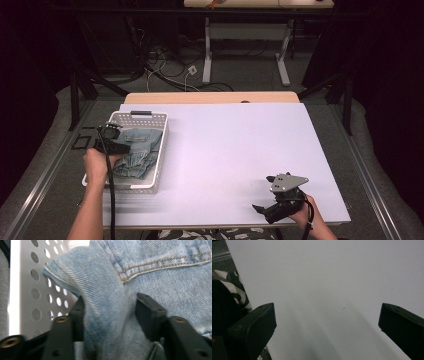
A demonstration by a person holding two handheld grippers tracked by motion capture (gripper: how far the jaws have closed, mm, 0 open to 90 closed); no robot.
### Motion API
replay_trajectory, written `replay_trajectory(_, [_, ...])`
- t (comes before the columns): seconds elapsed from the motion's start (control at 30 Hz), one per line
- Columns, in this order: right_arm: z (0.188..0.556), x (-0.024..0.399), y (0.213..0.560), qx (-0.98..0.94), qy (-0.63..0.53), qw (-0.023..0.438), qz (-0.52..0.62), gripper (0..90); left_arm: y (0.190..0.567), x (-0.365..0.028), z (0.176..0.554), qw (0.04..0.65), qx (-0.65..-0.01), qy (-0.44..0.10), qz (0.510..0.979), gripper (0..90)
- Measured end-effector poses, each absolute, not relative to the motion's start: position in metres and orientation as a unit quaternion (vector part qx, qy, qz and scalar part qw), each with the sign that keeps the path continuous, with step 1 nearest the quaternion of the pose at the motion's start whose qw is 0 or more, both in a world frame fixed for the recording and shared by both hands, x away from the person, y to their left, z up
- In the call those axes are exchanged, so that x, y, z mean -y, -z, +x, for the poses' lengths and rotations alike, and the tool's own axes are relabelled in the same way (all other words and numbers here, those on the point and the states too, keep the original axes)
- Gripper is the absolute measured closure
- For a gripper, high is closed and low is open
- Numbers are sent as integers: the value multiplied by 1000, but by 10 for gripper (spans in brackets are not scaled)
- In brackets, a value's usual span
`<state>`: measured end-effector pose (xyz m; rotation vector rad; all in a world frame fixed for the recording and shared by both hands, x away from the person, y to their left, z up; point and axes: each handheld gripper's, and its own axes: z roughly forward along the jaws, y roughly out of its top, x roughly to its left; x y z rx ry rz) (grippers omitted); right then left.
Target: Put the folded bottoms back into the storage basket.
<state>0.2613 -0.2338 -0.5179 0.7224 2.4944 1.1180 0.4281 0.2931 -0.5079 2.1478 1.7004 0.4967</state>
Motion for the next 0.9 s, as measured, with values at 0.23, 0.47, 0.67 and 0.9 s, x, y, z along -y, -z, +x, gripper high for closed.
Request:
replay_trajectory(0.23, [262,235,518,-871,-391,157,253,10,500,-291,425,174,-601,-185,757,256])
replay_trajectory(0.47, [262,236,517,-869,-393,158,255,10,490,-291,417,193,-606,-198,746,146])
replay_trajectory(0.67, [261,236,517,-869,-394,158,253,10,484,-286,405,205,-603,-211,742,53])
replay_trajectory(0.9, [261,236,517,-869,-395,156,254,10,485,-280,392,209,-589,-231,745,1])
